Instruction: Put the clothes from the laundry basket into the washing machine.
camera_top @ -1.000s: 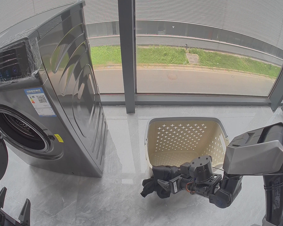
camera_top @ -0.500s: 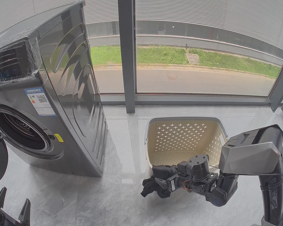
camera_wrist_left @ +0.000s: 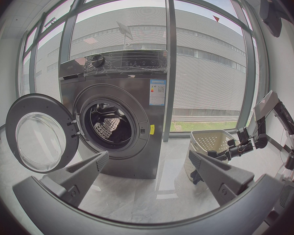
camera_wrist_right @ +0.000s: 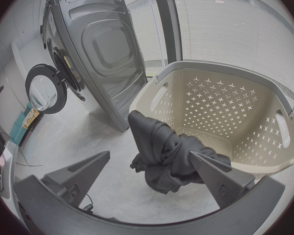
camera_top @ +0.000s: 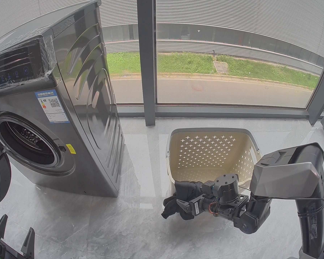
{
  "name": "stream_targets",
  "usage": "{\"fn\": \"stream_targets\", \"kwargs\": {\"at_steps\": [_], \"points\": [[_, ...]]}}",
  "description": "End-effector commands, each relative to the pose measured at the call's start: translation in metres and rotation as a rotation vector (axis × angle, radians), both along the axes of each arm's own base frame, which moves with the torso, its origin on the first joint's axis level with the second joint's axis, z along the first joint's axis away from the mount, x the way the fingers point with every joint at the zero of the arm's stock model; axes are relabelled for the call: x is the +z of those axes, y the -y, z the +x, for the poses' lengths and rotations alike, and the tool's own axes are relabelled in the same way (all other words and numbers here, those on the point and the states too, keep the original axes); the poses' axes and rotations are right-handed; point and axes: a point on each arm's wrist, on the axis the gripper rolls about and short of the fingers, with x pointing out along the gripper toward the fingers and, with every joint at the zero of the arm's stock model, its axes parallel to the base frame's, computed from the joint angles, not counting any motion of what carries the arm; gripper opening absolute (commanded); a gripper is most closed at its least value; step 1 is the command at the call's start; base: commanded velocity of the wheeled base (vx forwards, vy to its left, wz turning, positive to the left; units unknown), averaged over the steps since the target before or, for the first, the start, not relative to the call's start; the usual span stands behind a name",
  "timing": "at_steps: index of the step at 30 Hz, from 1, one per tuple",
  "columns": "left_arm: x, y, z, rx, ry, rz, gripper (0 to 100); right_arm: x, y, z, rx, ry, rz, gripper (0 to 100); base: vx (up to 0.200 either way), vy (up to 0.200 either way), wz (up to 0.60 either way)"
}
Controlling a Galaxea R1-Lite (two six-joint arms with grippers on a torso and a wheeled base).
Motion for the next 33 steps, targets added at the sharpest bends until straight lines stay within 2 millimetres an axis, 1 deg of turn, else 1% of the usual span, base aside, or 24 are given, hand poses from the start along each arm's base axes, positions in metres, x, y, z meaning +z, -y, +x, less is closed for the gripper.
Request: {"fn": "stream_targets", "kwargs": {"at_steps": [1, 6, 12, 13, 18, 22, 23, 33], "points": [[-0.005, 0.0, 0.0, 0.001, 0.0, -0.001, 100, 0.0, 0.004, 0.008, -0.015, 0.019, -0.003, 100, 0.0, 0.0, 0.0], [-0.005, 0.0, 0.0, 0.006, 0.0, -0.004, 100, -0.002, 0.008, 0.013, -0.02, 0.016, -0.004, 100, 0.0, 0.0, 0.0], [-0.005, 0.0, 0.0, 0.007, 0.0, -0.004, 100, -0.009, 0.006, 0.016, -0.019, 0.013, -0.008, 100, 0.0, 0.0, 0.0], [-0.005, 0.0, 0.0, 0.009, 0.0, -0.004, 100, -0.013, 0.006, 0.017, -0.019, 0.009, -0.011, 100, 0.0, 0.0, 0.0], [-0.005, 0.0, 0.0, 0.007, 0.0, -0.004, 100, -0.017, 0.004, 0.018, -0.017, 0.01, -0.012, 100, 0.0, 0.0, 0.0], [-0.005, 0.0, 0.0, 0.009, 0.0, -0.004, 100, -0.016, 0.004, 0.02, -0.018, 0.015, -0.008, 100, 0.0, 0.0, 0.0], [-0.005, 0.0, 0.0, 0.006, 0.0, -0.004, 100, -0.016, 0.004, 0.02, -0.018, 0.018, -0.007, 0, 0.0, 0.0, 0.0], [-0.005, 0.0, 0.0, 0.009, 0.0, -0.004, 100, -0.008, 0.003, 0.021, -0.018, 0.04, 0.007, 0, 0.0, 0.0, 0.0]]}}
